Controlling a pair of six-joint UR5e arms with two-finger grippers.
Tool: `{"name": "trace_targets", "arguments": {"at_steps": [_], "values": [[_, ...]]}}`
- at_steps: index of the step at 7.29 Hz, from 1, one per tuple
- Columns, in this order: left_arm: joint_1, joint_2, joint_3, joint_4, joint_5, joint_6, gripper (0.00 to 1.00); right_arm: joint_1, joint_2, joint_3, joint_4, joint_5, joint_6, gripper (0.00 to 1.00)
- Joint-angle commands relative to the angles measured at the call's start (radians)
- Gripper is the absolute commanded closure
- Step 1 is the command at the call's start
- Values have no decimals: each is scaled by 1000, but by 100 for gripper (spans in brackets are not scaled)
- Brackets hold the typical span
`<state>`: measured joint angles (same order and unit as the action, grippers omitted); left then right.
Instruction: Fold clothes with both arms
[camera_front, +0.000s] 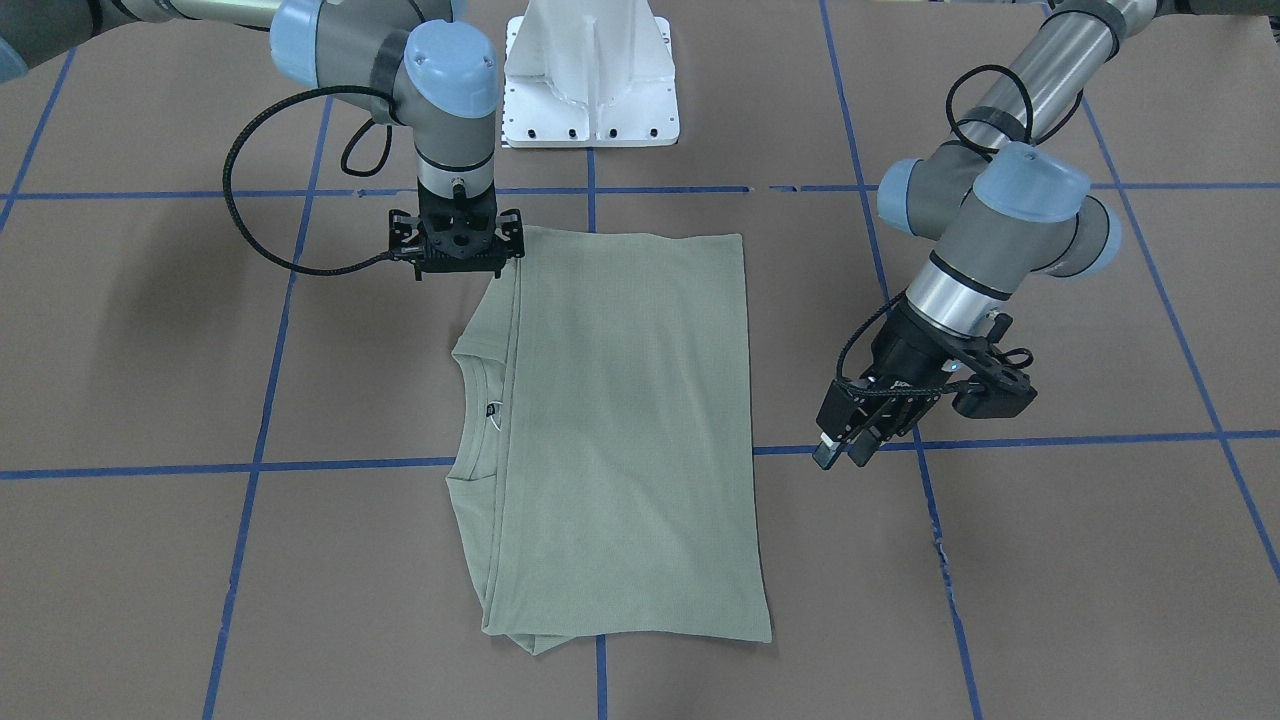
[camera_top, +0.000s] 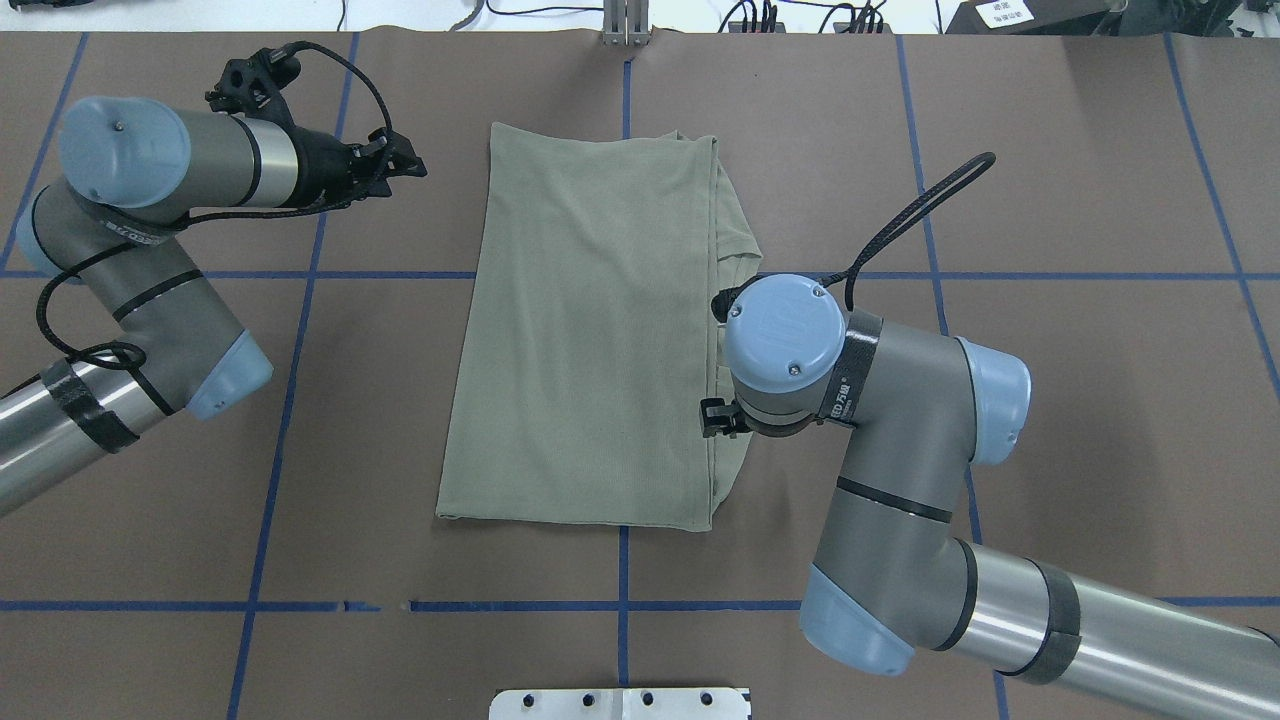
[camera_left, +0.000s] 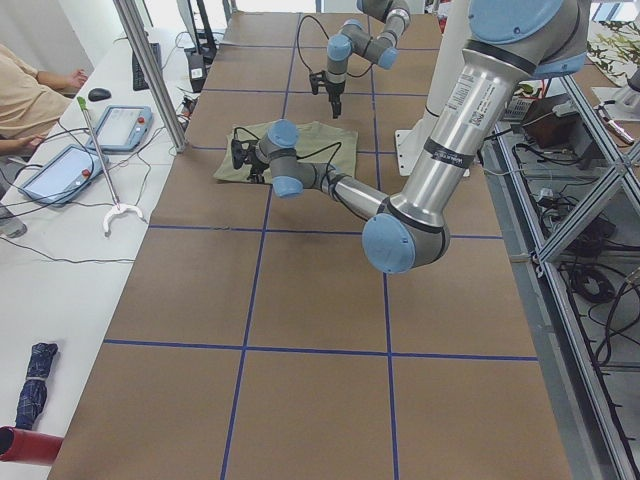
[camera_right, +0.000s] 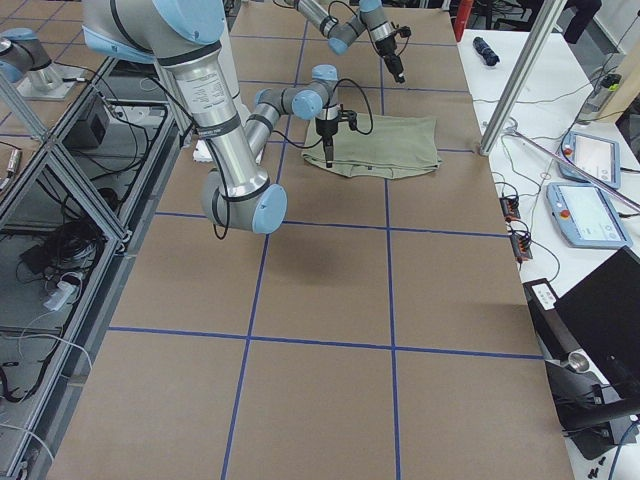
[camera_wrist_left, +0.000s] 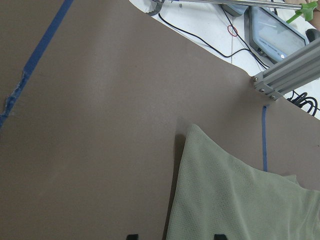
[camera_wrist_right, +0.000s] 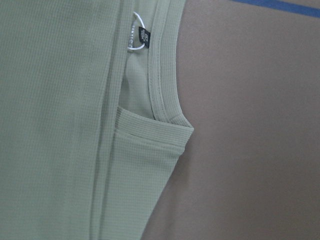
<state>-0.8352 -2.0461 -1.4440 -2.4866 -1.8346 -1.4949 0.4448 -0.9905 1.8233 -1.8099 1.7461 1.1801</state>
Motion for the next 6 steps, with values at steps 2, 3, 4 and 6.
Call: {"name": "trace_targets", "arguments": {"at_steps": [2, 3, 4, 6], "values": [[2, 1, -1, 2, 0, -1, 41, -198, -11, -4, 140, -258, 745, 0], [2, 1, 1, 2, 2, -1, 41, -228, -14, 1, 141, -308, 879, 1], [4, 1, 1, 2, 2, -1, 41, -244, -28, 2, 141, -316, 941, 2], [5, 1, 2, 2, 2, -2, 41, -259, -37, -2, 146, -342, 1059, 14]]}}
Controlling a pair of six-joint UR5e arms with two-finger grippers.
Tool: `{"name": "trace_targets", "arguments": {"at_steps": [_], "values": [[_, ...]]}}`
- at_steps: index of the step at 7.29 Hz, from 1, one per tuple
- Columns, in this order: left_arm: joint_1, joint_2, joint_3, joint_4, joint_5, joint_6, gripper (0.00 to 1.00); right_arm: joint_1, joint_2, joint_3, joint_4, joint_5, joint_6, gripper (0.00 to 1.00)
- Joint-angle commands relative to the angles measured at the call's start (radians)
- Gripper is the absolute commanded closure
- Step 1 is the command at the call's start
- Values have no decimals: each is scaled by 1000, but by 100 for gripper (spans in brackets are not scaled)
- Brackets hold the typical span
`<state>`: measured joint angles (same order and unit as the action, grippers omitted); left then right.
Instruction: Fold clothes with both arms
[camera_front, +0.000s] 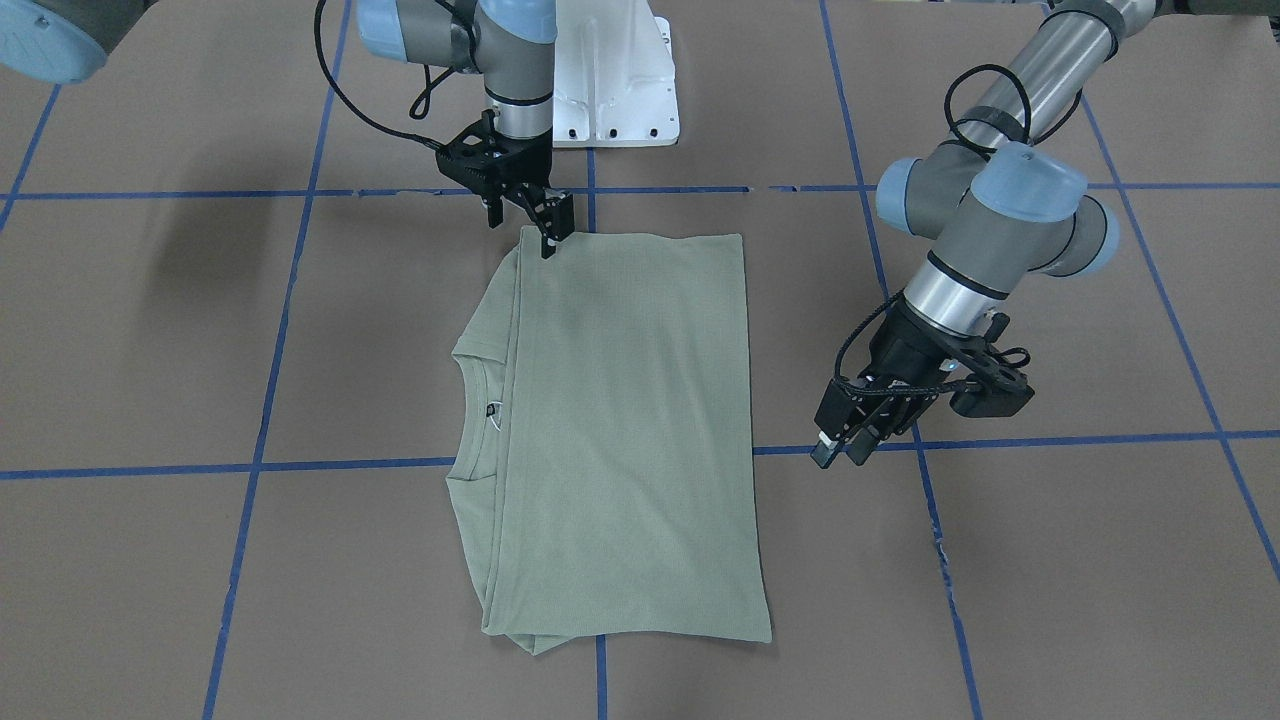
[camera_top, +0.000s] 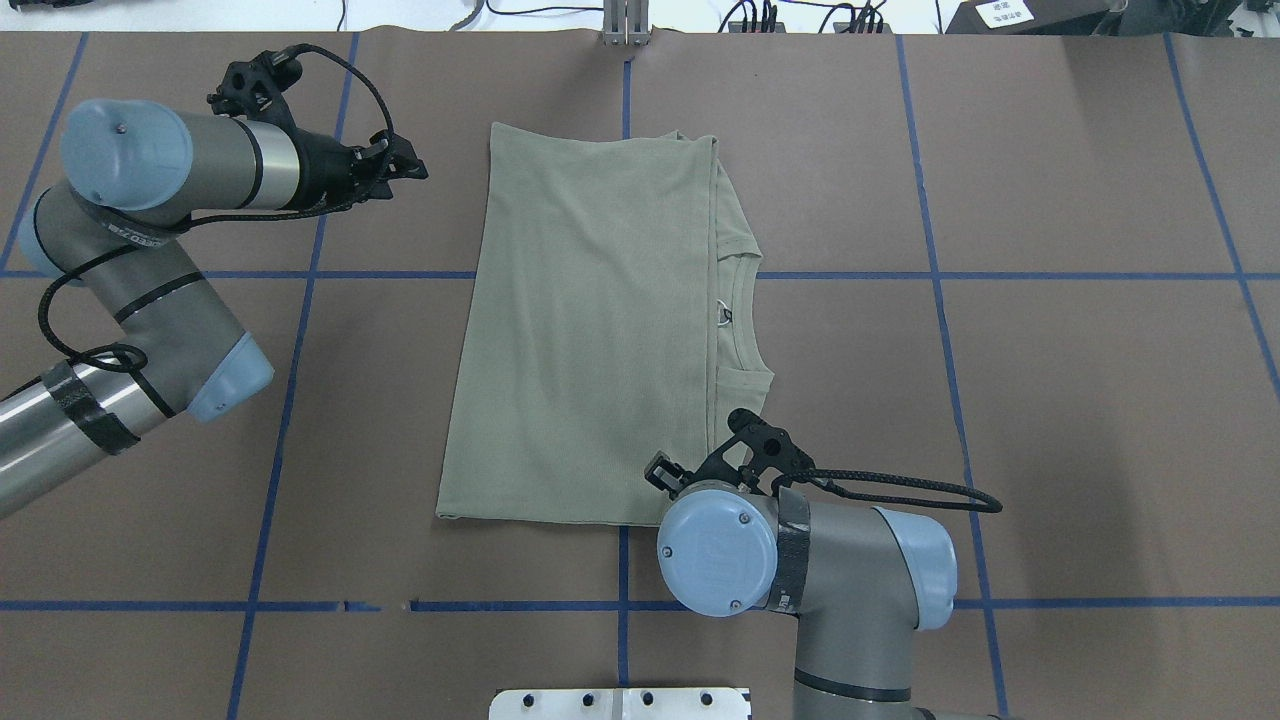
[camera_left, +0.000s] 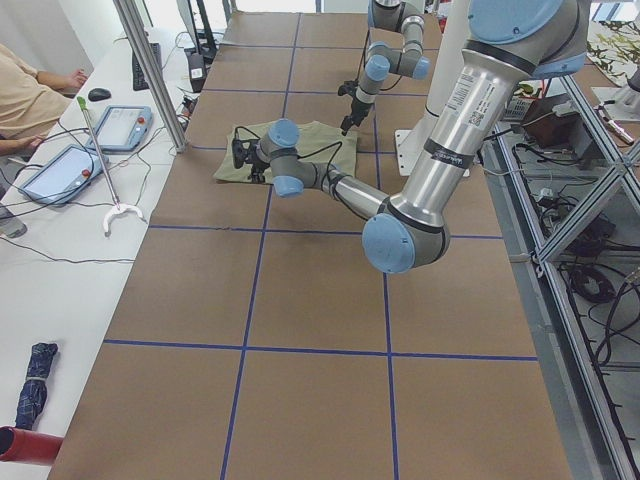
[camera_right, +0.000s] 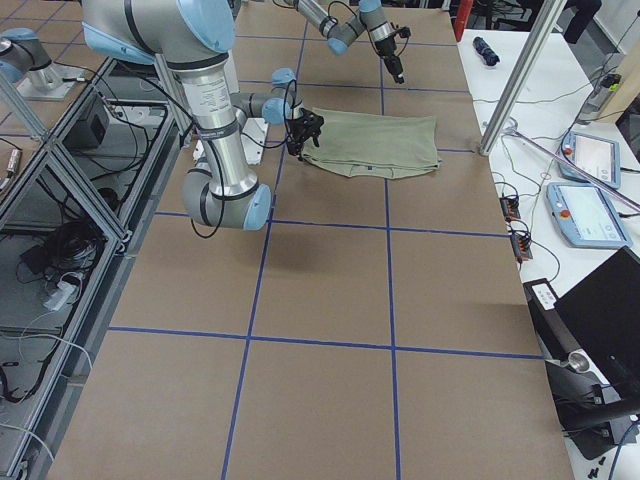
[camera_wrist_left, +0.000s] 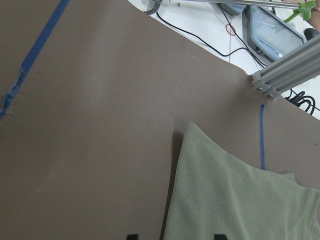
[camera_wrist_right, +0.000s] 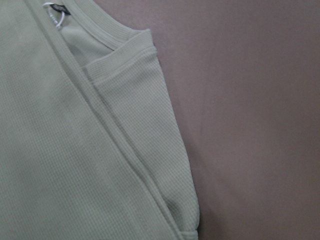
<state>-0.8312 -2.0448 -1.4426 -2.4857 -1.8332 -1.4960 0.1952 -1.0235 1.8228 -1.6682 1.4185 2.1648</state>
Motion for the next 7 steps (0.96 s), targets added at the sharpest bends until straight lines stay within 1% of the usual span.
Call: {"name": "trace_targets", "arguments": {"at_steps": [1, 3, 7], "values": [[3, 0, 1, 1, 0, 0, 41, -10, 5, -3, 5, -15, 98, 20], [3, 0, -1, 1, 2, 0, 41, 4, 3, -10, 51, -15, 105, 22], [3, 0, 1, 1, 0, 6, 41, 16, 0, -20, 54, -15, 93, 23]]}}
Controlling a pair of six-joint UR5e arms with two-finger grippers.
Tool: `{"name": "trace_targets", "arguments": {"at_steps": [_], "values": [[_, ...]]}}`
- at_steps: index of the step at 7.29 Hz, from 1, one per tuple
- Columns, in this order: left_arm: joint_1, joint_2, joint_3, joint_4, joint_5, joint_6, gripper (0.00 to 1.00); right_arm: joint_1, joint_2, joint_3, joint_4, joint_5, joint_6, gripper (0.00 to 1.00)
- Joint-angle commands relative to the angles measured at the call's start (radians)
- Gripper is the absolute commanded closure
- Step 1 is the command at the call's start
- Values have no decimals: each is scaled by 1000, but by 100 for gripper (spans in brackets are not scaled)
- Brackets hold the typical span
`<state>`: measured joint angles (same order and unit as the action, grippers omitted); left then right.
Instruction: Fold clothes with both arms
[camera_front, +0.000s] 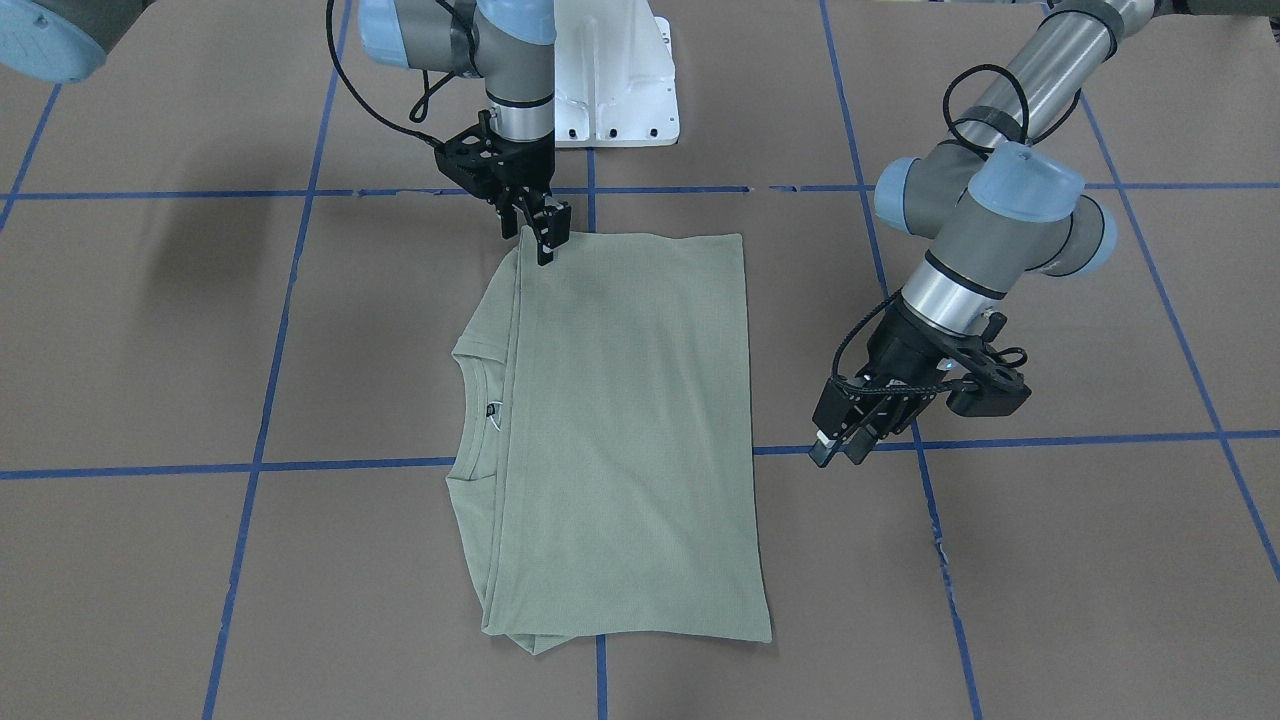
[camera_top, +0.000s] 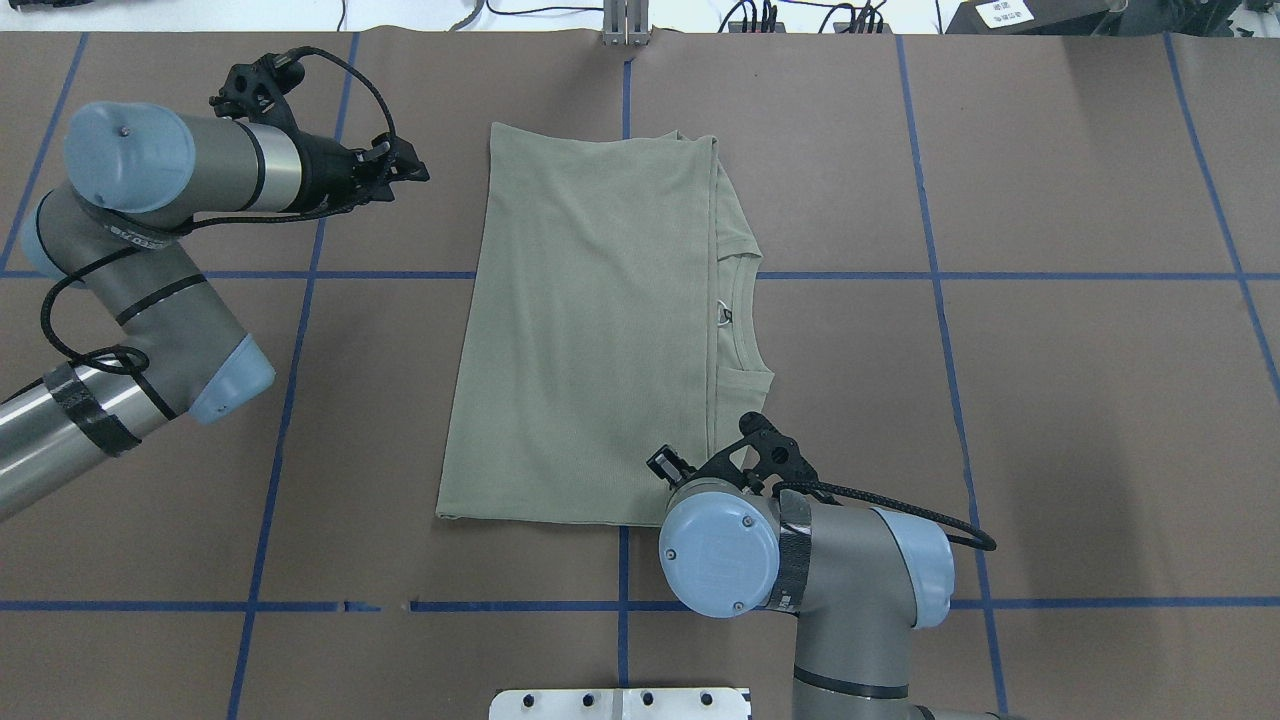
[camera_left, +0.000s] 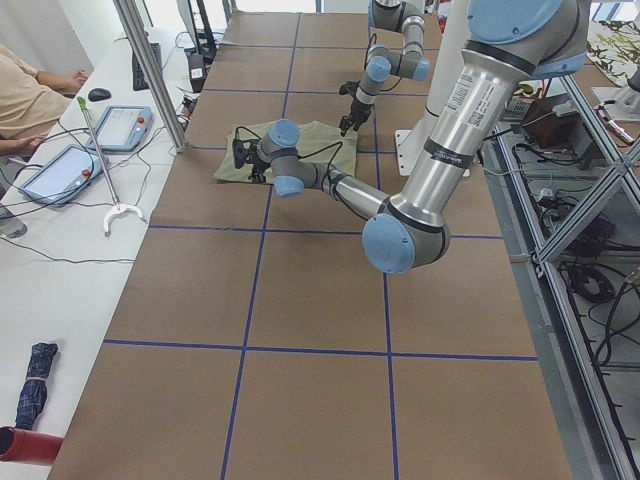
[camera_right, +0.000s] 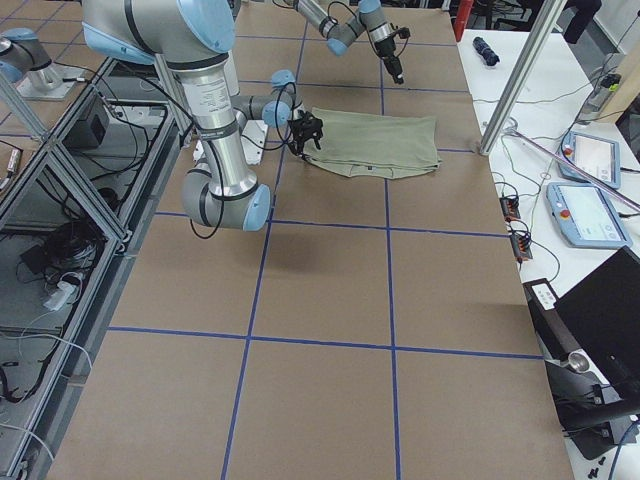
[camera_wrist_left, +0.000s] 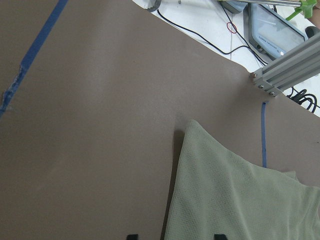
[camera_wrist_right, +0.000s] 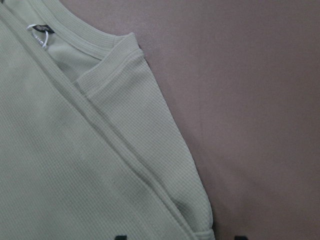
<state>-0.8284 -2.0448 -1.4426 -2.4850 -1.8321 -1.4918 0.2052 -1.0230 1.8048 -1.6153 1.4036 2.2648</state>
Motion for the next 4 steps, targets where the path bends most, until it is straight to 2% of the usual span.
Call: {"name": "trace_targets", "arguments": {"at_steps": [1, 2, 4], "values": [[0, 0, 1, 0, 0, 2, 41, 7, 0, -5, 0, 2, -10, 23], [0, 0, 1, 0, 1, 2, 41, 7, 3, -10, 2, 2, -11, 29], [0, 0, 1, 0, 1, 4, 41, 5, 6, -9, 2, 3, -5, 50]]}}
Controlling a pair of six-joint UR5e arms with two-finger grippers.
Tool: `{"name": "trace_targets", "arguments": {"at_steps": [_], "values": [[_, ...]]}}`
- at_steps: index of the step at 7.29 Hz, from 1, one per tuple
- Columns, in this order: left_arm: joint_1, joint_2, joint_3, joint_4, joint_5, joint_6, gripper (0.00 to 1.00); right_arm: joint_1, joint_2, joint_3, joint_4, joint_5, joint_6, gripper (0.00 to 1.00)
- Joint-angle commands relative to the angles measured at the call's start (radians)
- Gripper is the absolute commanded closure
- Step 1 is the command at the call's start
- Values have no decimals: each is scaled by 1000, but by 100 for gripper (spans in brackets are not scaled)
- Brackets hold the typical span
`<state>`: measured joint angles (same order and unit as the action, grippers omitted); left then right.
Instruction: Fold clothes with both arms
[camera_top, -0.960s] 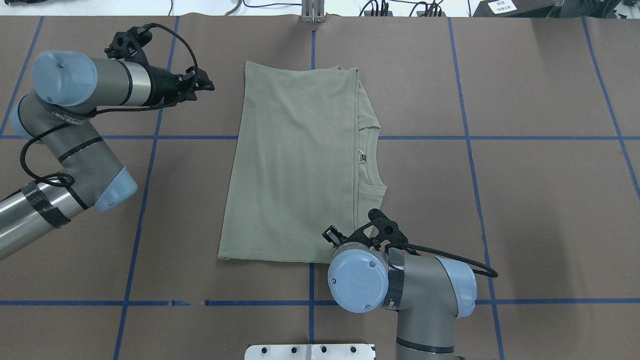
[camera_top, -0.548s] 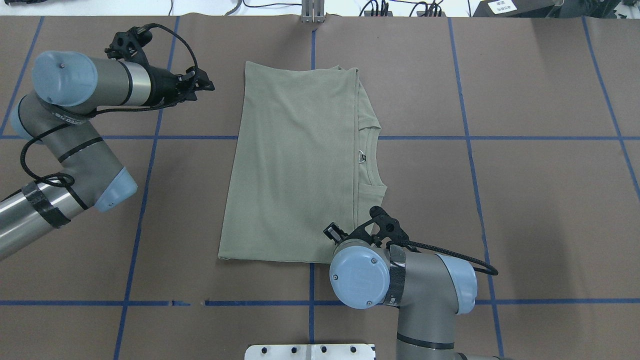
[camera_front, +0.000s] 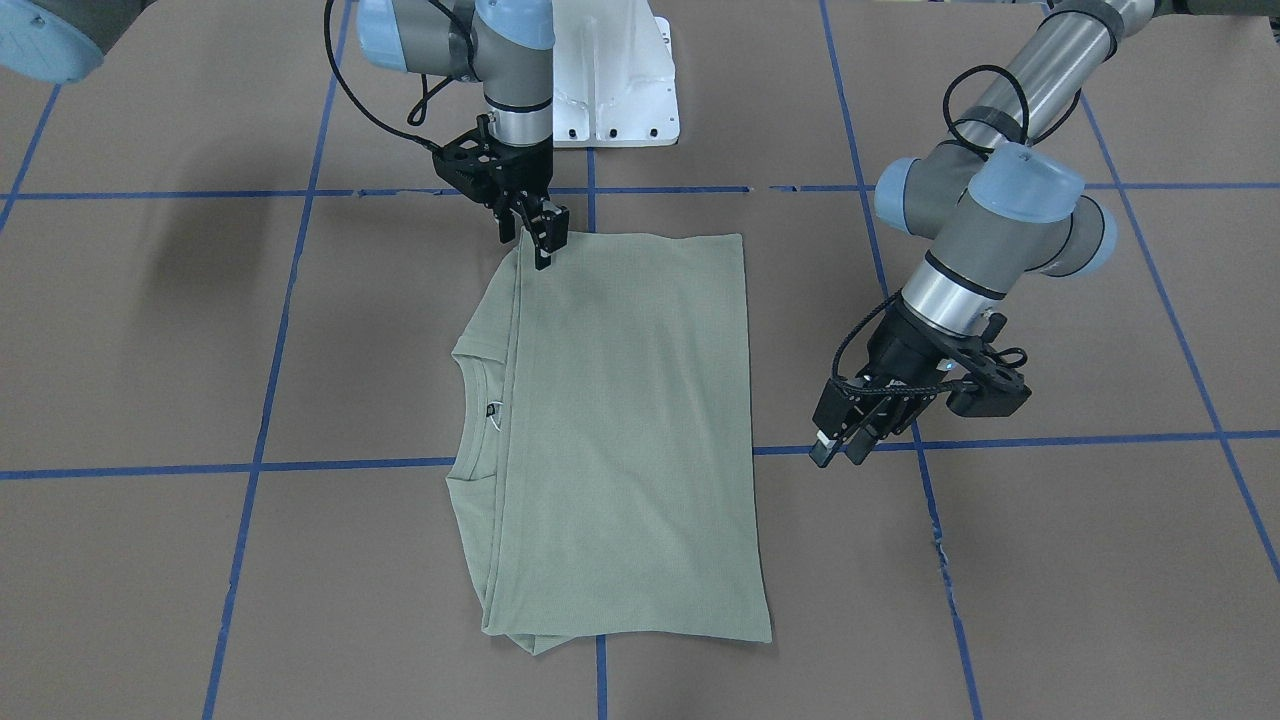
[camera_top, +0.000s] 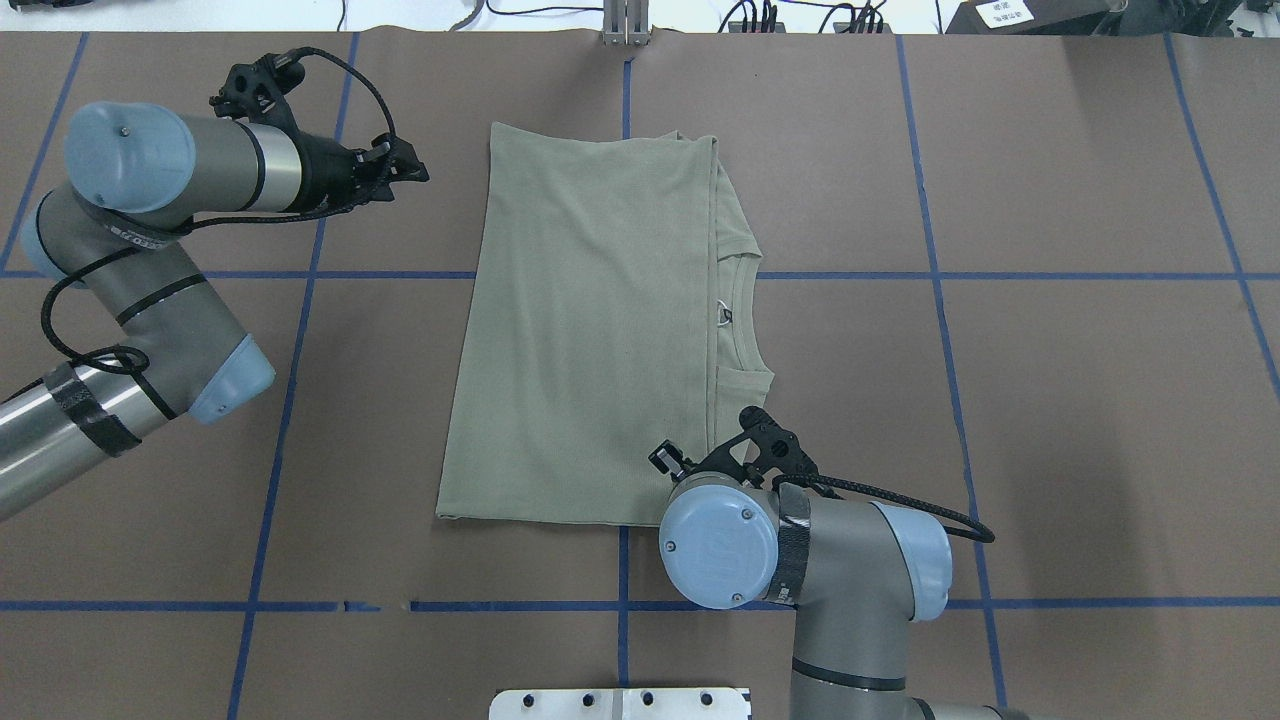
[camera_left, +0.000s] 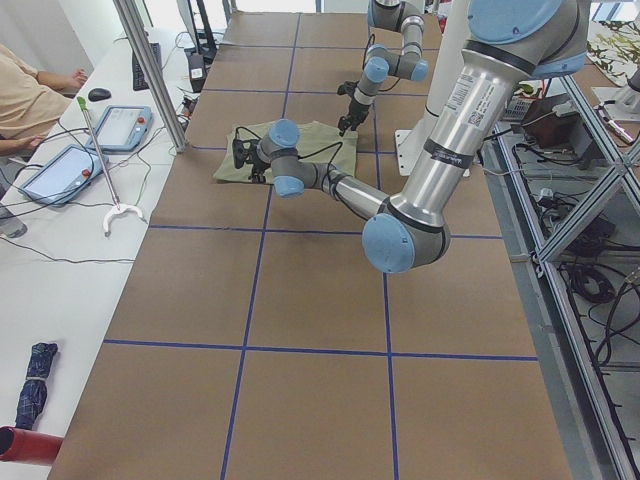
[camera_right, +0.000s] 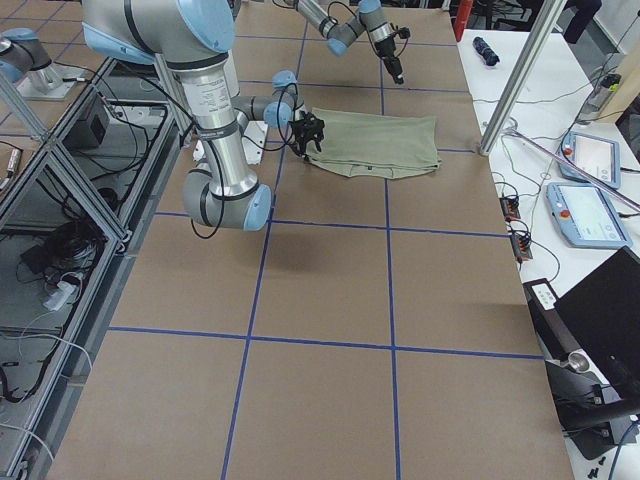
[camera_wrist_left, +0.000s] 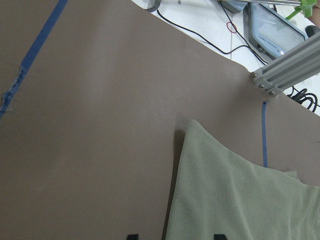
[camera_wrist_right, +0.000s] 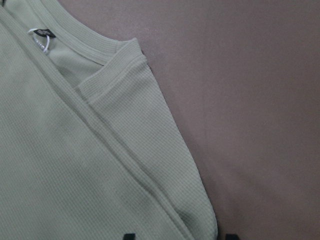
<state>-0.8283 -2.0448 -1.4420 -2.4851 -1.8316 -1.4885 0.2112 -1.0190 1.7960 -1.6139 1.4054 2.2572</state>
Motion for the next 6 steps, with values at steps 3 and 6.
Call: {"name": "trace_targets", "arguments": {"at_steps": [3, 6], "values": [[0, 0, 0, 0, -2, 1, 41, -7, 4, 2, 0, 4, 2, 100], [0, -2, -3, 3, -2, -2, 41, -12, -6, 26, -1, 6, -2, 100]]}}
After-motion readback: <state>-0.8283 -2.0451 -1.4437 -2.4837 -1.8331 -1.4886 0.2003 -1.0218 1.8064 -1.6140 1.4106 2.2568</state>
